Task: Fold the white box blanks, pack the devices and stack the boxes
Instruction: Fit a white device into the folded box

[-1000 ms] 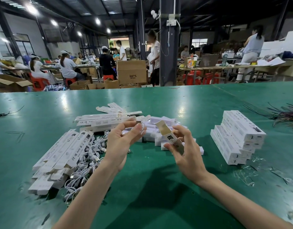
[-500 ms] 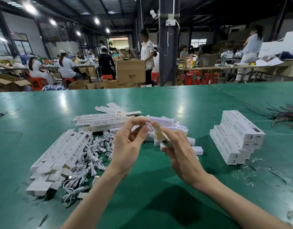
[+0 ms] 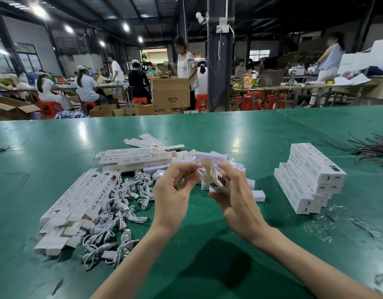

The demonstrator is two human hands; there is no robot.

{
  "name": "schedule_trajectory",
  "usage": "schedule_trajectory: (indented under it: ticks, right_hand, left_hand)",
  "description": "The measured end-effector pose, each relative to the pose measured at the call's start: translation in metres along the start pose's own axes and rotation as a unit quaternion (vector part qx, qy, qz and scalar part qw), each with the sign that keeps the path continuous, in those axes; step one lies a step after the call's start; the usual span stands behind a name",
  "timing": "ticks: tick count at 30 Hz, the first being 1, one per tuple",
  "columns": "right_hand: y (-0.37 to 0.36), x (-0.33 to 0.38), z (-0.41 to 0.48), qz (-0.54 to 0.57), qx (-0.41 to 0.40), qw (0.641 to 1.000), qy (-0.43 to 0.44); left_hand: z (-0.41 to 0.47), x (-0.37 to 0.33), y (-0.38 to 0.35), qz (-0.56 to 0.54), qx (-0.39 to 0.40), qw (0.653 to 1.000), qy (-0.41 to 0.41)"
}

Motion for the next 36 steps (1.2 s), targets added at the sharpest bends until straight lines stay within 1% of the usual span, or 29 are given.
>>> schedule_trajectory:
  ticks: [3, 8, 13, 17, 18, 19, 21, 23, 26, 28, 29, 31, 34, 36]
  right_hand:
    - [-0.001, 0.002, -0.001, -0.010, 0.018, 1.000, 0.016]
    - [-0.001, 0.003, 0.000, -0.015, 0.019, 1.000, 0.017]
    - [-0.002, 0.003, -0.004, -0.019, 0.006, 0.999, 0.036]
    - [-0.003, 0.002, -0.003, -0.012, -0.004, 1.000, 0.019]
    - [-0.003, 0.001, -0.003, -0.015, -0.003, 1.000, 0.018]
    - [-0.003, 0.001, -0.004, -0.016, -0.002, 1.000, 0.017]
    - [-0.001, 0.000, -0.004, -0.012, -0.012, 1.000, 0.015]
    - [0.001, -0.001, -0.003, -0.002, -0.028, 1.000, 0.012]
    - [0.002, 0.001, 0.000, 0.014, -0.039, 0.999, 0.023]
    - [0.003, 0.004, 0.001, 0.049, -0.039, 0.998, 0.021]
    - [0.003, 0.006, 0.002, 0.076, -0.039, 0.996, 0.009]
    - [0.005, 0.009, 0.006, 0.156, -0.041, 0.986, -0.040]
    - [0.004, 0.014, 0.012, 0.298, -0.041, 0.946, -0.119]
    - [0.004, 0.016, 0.014, 0.338, -0.041, 0.930, -0.139]
  left_hand:
    - [-0.001, 0.000, 0.000, 0.007, -0.012, 1.000, 0.011]
    - [-0.004, -0.003, 0.000, 0.065, -0.025, 0.998, -0.008]
    - [-0.008, -0.005, 0.000, 0.169, -0.031, 0.982, -0.073]
    - [-0.011, -0.007, -0.004, 0.261, -0.033, 0.949, -0.174]
    - [-0.012, -0.006, -0.007, 0.276, -0.027, 0.944, -0.180]
    - [-0.014, -0.003, -0.009, 0.280, -0.011, 0.945, -0.169]
    - [-0.018, 0.002, -0.013, 0.271, 0.022, 0.953, -0.133]
    - [-0.020, 0.004, -0.013, 0.261, 0.035, 0.958, -0.115]
    - [-0.019, 0.004, -0.012, 0.192, 0.026, 0.977, -0.094]
    - [-0.018, 0.003, -0.012, 0.137, 0.016, 0.988, -0.073]
    - [-0.018, 0.001, -0.013, 0.130, 0.014, 0.989, -0.074]
    - [-0.018, -0.002, -0.013, 0.143, 0.012, 0.985, -0.093]
    - [-0.014, -0.004, -0.010, 0.131, 0.022, 0.986, -0.098]
    - [-0.013, -0.005, -0.010, 0.095, 0.043, 0.992, -0.072]
Point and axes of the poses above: each hand's wrist, its own z-axis towards the middle knuckle, its own y-axis out of the back of the hand, x = y × z, the point moved 3 cm from there along z, towards the middle knuckle, and after that the axes turned 14 degrees about y, right-handed, at the moved point
